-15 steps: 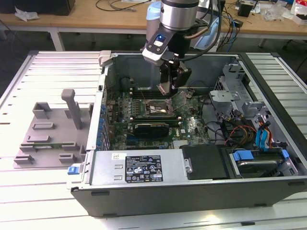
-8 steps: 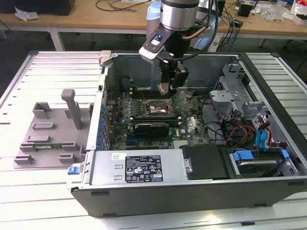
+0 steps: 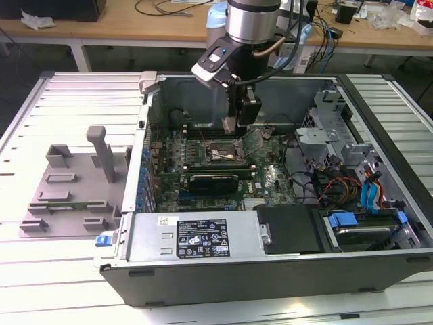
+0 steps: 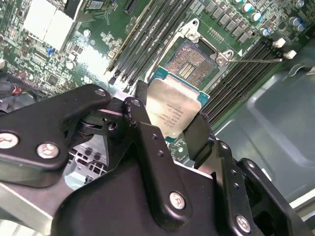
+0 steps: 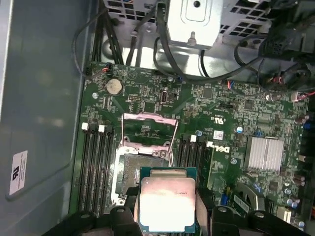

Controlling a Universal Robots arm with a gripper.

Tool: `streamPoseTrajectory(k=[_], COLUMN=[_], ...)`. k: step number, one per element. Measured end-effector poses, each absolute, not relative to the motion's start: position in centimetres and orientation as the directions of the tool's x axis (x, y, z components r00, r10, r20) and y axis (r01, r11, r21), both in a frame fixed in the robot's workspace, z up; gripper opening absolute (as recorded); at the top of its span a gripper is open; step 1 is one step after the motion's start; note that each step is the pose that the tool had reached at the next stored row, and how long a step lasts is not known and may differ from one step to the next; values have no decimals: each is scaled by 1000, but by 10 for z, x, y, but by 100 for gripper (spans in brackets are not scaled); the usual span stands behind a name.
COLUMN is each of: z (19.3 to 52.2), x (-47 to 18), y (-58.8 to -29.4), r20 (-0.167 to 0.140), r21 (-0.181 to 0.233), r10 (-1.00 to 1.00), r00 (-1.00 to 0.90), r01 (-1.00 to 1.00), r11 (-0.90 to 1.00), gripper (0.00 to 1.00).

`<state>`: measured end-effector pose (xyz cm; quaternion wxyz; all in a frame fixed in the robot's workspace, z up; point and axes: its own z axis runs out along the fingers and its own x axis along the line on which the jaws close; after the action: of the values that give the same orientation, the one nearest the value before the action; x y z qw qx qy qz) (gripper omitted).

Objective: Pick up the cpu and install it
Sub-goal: 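Place the cpu into insertion slot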

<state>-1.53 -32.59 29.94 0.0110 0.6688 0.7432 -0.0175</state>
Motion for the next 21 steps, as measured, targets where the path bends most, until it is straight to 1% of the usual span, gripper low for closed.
streamPoseTrajectory(k=[6, 11, 21], z=[299, 298, 286], x=[-15, -15, -15], y=[-326, -326, -325], r20=[-40, -40, -40], r21=[-11, -11, -11], r10=[999, 999, 999], r00=[-27, -26, -26], r01=[1000, 1000, 1000], r11=[26, 25, 25], gripper=[55, 55, 55])
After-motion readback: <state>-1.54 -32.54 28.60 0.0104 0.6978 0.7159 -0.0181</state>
